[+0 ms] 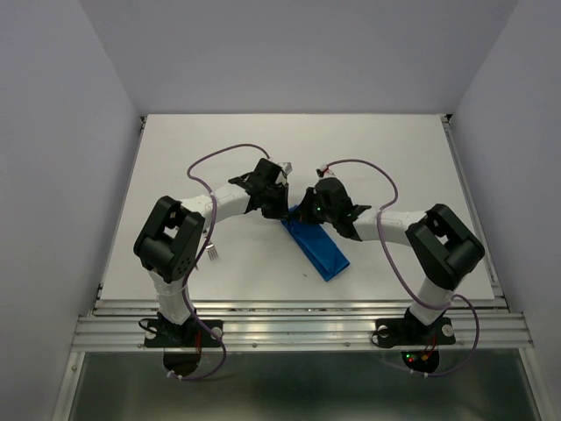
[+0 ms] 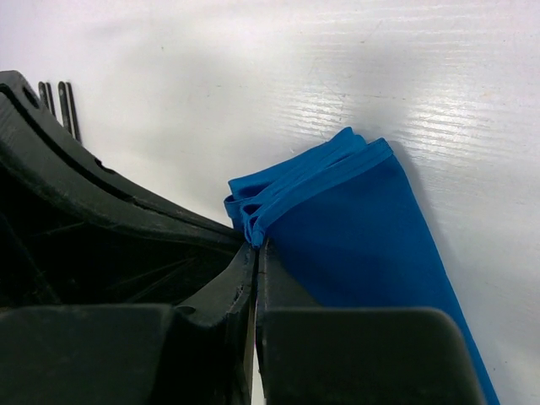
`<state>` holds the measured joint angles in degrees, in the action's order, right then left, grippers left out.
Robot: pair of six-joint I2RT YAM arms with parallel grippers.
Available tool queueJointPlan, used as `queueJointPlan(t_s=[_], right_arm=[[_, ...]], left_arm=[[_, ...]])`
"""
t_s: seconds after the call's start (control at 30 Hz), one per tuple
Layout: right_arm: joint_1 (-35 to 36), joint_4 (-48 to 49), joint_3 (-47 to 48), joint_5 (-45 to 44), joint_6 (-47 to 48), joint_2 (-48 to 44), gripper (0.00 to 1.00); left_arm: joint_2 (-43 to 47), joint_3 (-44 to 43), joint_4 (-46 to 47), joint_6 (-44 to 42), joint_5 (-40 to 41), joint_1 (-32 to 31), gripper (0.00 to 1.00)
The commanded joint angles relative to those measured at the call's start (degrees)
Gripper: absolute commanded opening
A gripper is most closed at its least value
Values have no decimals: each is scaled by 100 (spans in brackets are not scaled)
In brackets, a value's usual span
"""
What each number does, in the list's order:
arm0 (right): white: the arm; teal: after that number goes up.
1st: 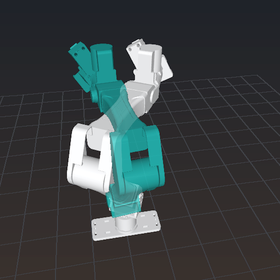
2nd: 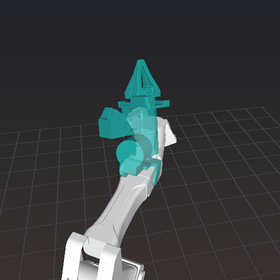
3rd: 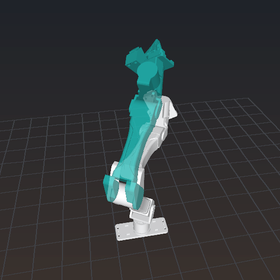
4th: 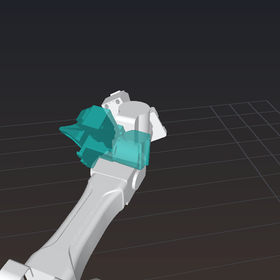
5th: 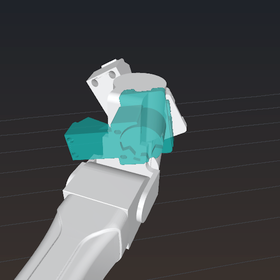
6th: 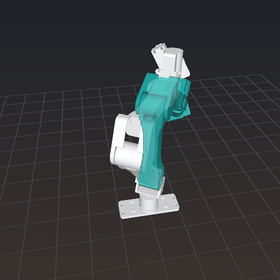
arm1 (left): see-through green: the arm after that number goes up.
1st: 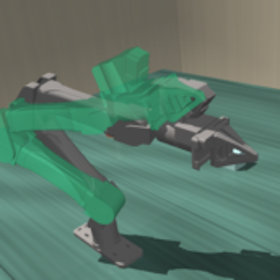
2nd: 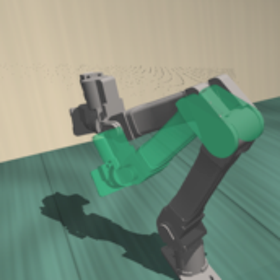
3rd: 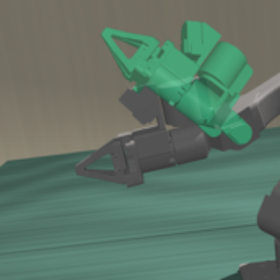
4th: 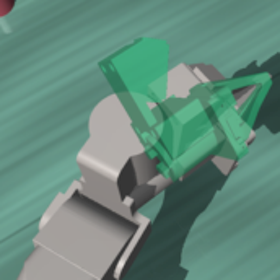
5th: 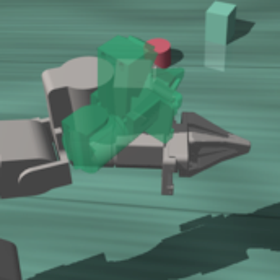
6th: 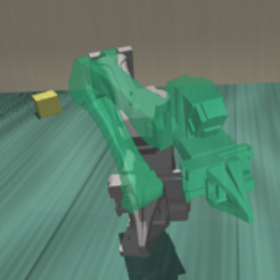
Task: Fold the napkin into a case and place the utensils inside
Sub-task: Grasp the top corner of the smaller rectangle folded napkin from the folded napkin.
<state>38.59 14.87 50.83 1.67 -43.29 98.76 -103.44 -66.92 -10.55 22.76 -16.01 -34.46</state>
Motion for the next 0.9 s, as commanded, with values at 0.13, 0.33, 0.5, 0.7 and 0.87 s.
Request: queueJointPlan(t_s=[0.13, 0.33, 0.5, 0.7, 0.87], right_arm=[[-18, 33, 322, 114, -57, 494, 1], [-18, 173, 428, 360, -136, 899, 1], [-18, 288, 393, 536, -285, 1172, 1], [-18, 745, 130, 791, -382, 953, 1], [-18, 1131, -82, 817, -549, 724, 1]], left_arm=[[122, -252, 0, -88, -78, -26, 0], [140, -252, -9, -88, -95, -26, 0], [78, -278, -18, -88, -78, -26, 0], [-36, -313, -18, -88, -43, -26, 0], [-106, -322, -9, -105, -7, -26, 0]])
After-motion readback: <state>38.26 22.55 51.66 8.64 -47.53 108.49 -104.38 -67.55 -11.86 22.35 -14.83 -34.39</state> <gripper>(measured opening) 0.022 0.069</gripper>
